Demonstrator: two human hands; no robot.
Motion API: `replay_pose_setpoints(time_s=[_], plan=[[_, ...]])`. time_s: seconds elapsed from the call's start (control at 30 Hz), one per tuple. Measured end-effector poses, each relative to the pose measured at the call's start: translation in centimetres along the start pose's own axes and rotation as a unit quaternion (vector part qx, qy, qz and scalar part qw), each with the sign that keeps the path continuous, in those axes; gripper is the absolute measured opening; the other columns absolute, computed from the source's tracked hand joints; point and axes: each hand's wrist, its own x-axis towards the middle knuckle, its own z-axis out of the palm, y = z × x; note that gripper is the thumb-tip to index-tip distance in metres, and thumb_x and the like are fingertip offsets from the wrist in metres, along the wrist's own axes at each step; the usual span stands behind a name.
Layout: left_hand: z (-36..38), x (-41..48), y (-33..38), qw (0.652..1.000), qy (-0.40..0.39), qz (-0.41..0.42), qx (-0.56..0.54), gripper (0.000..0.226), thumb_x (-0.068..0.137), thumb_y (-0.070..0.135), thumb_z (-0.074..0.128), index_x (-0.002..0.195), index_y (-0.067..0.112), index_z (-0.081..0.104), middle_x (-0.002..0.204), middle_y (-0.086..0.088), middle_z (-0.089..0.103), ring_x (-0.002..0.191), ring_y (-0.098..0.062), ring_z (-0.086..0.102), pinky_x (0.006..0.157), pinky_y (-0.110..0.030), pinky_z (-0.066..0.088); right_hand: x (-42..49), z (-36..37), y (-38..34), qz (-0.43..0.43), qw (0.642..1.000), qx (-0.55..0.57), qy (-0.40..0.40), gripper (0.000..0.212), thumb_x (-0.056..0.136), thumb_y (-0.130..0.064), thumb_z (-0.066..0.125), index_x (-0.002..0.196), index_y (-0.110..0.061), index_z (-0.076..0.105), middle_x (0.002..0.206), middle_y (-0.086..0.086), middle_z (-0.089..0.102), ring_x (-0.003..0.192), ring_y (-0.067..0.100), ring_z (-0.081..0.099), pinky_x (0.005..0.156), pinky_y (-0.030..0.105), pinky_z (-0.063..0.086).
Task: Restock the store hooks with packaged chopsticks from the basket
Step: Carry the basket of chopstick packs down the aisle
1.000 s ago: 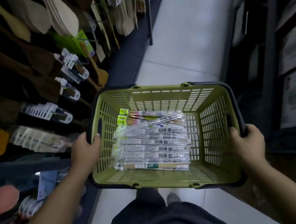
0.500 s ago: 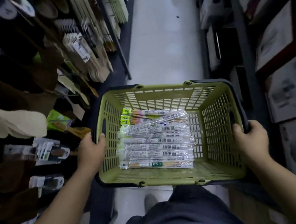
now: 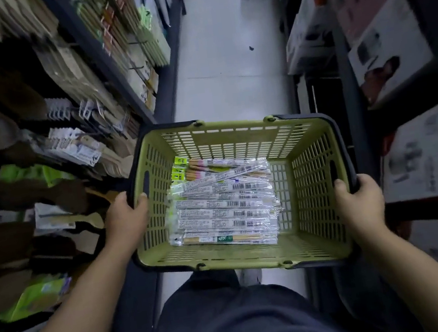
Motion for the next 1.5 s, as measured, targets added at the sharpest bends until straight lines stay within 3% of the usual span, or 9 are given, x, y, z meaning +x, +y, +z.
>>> replay_pose_setpoints(time_s=[0.2, 0.33, 0.43, 0.57, 0.97, 1.17, 1.43, 1.5], plan=[[1.7, 11.8, 7.8, 1.000, -0.017, 0.003, -0.026, 0.021, 0.100, 0.032, 0.059, 0.087, 0.017, 0.063, 0.079, -0.009, 0.072, 0.075, -0.034, 0.069, 0.075, -0.049, 0.060, 9.8, 4.1, -7.5, 0.014, 1.000, -0.004, 0.016, 0.014, 0.095, -0.030, 0.060, 0.093, -0.016, 0.060, 0.083, 0.002, 0.064, 0.073, 0.021, 0.061, 0.066, 0.034, 0.045], [2.1, 19.4, 13.3, 0.999, -0.031, 0.004, -0.019, 0.023, 0.099, 0.034, 0.058, 0.091, 0.014, 0.064, 0.084, -0.013, 0.071, 0.081, -0.037, 0.068, 0.078, -0.050, 0.058, 15.8, 6.4, -12.9, 0.014, 0.999, -0.005, 0.037, 0.012, 0.095, -0.030, 0.060, 0.090, -0.021, 0.056, 0.080, -0.003, 0.062, 0.072, 0.017, 0.060, 0.059, 0.028, 0.041], [2.2, 24.3, 17.7, 0.999, -0.033, 0.015, -0.004, 0.025, 0.100, 0.033, 0.056, 0.092, 0.011, 0.064, 0.087, -0.017, 0.070, 0.083, -0.039, 0.067, 0.079, -0.050, 0.058, 20.2, 8.0, -16.8, 0.017, 0.999, -0.007, 0.051, 0.012, 0.096, -0.030, 0.060, 0.094, -0.023, 0.051, 0.081, -0.009, 0.057, 0.070, 0.013, 0.056, 0.061, 0.028, 0.038], [2.8, 30.9, 23.2, 0.999, -0.026, 0.023, 0.003, 0.024, 0.101, 0.031, 0.057, 0.098, 0.009, 0.066, 0.093, -0.018, 0.071, 0.089, -0.039, 0.068, 0.083, -0.052, 0.058, 26.4, 10.1, -21.2, 0.013, 0.998, -0.010, 0.058, 0.015, 0.097, -0.028, 0.060, 0.092, -0.022, 0.048, 0.075, -0.016, 0.050, 0.065, -0.001, 0.046, 0.055, 0.022, 0.033], [7.0, 49.0, 40.6, 1.000, 0.014, -0.007, 0.009, 0.024, 0.100, 0.034, 0.059, 0.103, 0.011, 0.065, 0.087, -0.018, 0.072, 0.084, -0.038, 0.070, 0.078, -0.047, 0.057, 49.9, 14.9, -34.6, 0.003, 1.000, -0.007, 0.007, 0.014, 0.097, -0.025, 0.060, 0.092, -0.012, 0.060, 0.077, 0.000, 0.060, 0.067, 0.015, 0.055, 0.053, 0.026, 0.034], [8.2, 58.3, 48.1, 1.000, 0.017, -0.004, 0.007, 0.025, 0.100, 0.037, 0.058, 0.087, 0.015, 0.056, 0.081, -0.014, 0.068, 0.077, -0.036, 0.067, 0.074, -0.045, 0.055, 60.7, 17.6, -42.4, -0.007, 1.000, -0.010, 0.003, 0.020, 0.095, -0.028, 0.059, 0.098, -0.008, 0.061, 0.088, 0.007, 0.064, 0.079, 0.028, 0.061, 0.072, 0.038, 0.049], [10.1, 73.5, 58.0, 1.000, -0.007, 0.011, 0.021, 0.025, 0.100, 0.031, 0.058, 0.086, 0.011, 0.061, 0.078, -0.014, 0.066, 0.072, -0.034, 0.062, 0.058, -0.036, 0.039, 73.2, 22.5, -52.1, -0.008, 1.000, -0.016, 0.021, 0.017, 0.096, -0.028, 0.062, 0.097, -0.012, 0.061, 0.086, 0.006, 0.065, 0.080, 0.028, 0.061, 0.071, 0.035, 0.045], [10.1, 76.7, 60.5, 1.000, -0.011, 0.015, 0.019, 0.025, 0.100, 0.030, 0.058, 0.084, 0.012, 0.060, 0.077, -0.015, 0.066, 0.072, -0.035, 0.062, 0.059, -0.038, 0.041, 76.0, 23.4, -54.5, -0.011, 0.999, -0.020, 0.028, 0.017, 0.096, -0.027, 0.062, 0.096, -0.009, 0.061, 0.085, 0.007, 0.064, 0.079, 0.029, 0.060, 0.070, 0.034, 0.042]])
